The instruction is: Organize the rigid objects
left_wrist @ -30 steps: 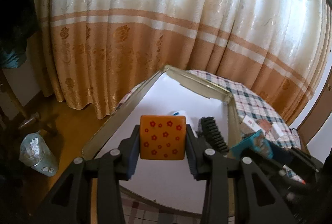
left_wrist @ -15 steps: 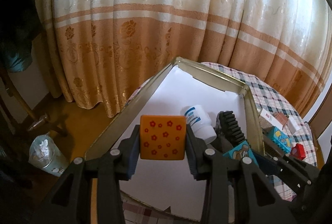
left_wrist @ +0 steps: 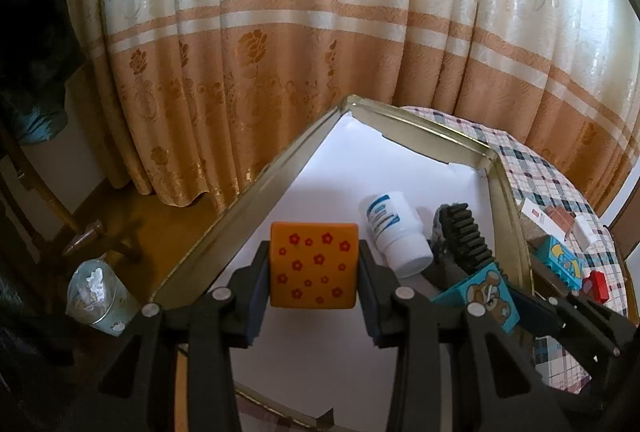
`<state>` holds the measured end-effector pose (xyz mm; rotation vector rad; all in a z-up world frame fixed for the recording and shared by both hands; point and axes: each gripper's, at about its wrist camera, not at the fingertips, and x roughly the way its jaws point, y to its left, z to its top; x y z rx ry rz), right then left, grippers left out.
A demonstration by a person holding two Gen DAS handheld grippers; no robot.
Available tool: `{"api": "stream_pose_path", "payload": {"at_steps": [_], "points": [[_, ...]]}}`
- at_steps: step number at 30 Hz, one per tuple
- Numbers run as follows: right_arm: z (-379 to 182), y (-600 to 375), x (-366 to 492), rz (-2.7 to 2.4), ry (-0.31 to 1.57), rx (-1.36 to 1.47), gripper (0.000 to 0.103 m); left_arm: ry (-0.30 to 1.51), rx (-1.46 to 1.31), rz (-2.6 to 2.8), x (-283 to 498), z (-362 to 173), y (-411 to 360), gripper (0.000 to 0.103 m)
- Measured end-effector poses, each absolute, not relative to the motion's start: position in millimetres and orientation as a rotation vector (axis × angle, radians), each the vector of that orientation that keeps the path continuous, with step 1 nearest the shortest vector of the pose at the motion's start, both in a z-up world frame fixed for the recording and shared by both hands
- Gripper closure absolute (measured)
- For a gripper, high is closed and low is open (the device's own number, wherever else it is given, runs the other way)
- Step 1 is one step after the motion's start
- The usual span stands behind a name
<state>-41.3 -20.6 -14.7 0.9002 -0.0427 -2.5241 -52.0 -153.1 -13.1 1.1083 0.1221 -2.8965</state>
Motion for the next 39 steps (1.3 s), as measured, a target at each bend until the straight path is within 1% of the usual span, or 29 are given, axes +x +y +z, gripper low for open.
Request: {"api": "stream_pose_path", "payload": {"at_steps": [5, 6, 7, 9, 10, 11, 12, 14, 15, 16, 18, 24, 31, 37, 39], "points": [[-14, -22, -38, -2.518, -0.038, 0.889, 0.065, 0.104, 1.101, -2.882, -53, -12, -152, 0.064], [-12, -22, -36, -2.523, -0.032, 0.878, 0.062, 0.096, 1.095, -2.873, -53, -12, -153, 0.064], [-11, -22, -35, -2.526, -0.025, 0.866, 0.057, 0.093, 1.094, -2.86, -53, -11, -153, 0.064], [-8, -20, -30, -2.557, -0.009, 0.829, 0.039, 0.109, 1.079, -2.852, -51, -9, -155, 0.063], [-6, -18, -27, -2.574, -0.007, 0.813, 0.036, 0.115, 1.062, -2.85, -49, -7, -156, 0.056], [-4, -14, -25, -2.599, -0.011, 0.791, 0.033, 0.118, 1.046, -2.844, -48, -5, -158, 0.043], [-2, -11, -23, -2.612, -0.019, 0.778, 0.032, 0.12, 1.025, -2.834, -46, -3, -159, 0.036], [0, -2, -21, -2.637, -0.045, 0.753, 0.03, 0.13, 0.966, -2.825, -41, 4, -160, 0.006], [1, 3, -21, -2.652, -0.058, 0.749, 0.028, 0.139, 0.934, -2.831, -39, 7, -160, 0.002], [2, 7, -21, -2.67, -0.066, 0.746, 0.026, 0.146, 0.882, -2.845, -34, 12, -158, 0.001], [4, 16, -16, -2.721, -0.078, 0.724, 0.026, 0.147, 0.843, -2.868, -29, 18, -154, 0.001], [7, 47, -12, -2.815, -0.116, 0.714, 0.025, 0.161, 0.837, -2.919, -23, 23, -129, 0.0], [10, 83, -4, -2.936, -0.134, 0.672, 0.025, 0.074, 0.832, -2.972, -15, 20, -85, 0.0], [12, 117, 4, -3.001, -0.219, 0.659, 0.025, 0.063, 0.842, -2.998, -14, 16, -55, 0.0], [12, 124, 7, -3.04, -0.204, 0.655, 0.025, 0.038, 0.827, -2.988, -13, 14, -45, 0.0]]}}
